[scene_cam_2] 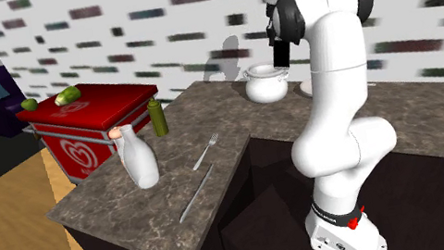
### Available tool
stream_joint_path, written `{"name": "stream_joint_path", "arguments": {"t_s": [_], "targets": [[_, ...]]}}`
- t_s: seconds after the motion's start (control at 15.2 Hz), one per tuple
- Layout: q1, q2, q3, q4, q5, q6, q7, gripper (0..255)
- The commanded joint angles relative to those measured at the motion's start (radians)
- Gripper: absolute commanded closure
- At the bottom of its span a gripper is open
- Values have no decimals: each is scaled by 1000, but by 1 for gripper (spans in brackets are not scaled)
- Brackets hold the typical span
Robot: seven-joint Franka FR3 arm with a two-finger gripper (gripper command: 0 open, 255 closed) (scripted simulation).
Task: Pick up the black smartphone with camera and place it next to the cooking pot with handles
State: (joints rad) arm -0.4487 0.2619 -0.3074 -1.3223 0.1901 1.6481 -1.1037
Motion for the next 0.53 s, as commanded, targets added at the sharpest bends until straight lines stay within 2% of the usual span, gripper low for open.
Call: {"name": "stream_joint_path", "arguments": {"t_s": [0.0,0.46], "targets": [[3,-7,0,-37,-2,31,-3,255],[12,-24,3,-155,-5,132,-12,255]]}}
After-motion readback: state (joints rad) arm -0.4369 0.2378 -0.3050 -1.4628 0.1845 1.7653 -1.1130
